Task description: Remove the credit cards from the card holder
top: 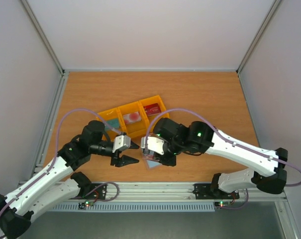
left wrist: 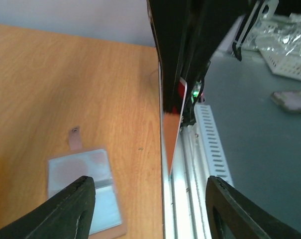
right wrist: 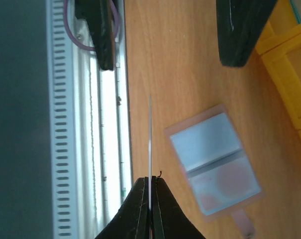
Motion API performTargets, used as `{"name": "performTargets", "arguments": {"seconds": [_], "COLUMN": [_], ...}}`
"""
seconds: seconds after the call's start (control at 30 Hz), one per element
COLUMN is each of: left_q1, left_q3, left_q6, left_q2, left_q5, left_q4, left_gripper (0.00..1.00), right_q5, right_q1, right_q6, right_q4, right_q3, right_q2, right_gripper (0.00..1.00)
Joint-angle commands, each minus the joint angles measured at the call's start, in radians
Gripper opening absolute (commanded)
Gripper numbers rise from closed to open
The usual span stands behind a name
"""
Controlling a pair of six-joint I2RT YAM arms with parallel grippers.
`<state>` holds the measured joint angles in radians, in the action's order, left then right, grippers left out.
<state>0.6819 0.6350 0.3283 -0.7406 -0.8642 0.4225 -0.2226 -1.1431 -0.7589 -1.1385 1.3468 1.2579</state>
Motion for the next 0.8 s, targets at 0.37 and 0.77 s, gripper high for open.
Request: {"name": "performTargets", "arguments": {"seconds": [0.37, 0.77], "left_q1": [0.014, -0.119], "left_q3": [-0.045, -0.063], "left_q6": [-0.244, -0.86], "left_q2": [-0.012, 0.021], "left_q5": [-0.019, 0.231], "left_q4": [-0.178, -0.519], "left_gripper": [0.2, 0.0], "right_q5": [0.061, 0.532], "right_q1": [-0.056, -0.055], "right_q6": [-0.183, -0.266], "right_q4": [0.015, 0.546], "right_q3": [0.175, -0.144], "right_q2": [0.163, -0.221], "right_gripper": [0.03, 0.6]}}
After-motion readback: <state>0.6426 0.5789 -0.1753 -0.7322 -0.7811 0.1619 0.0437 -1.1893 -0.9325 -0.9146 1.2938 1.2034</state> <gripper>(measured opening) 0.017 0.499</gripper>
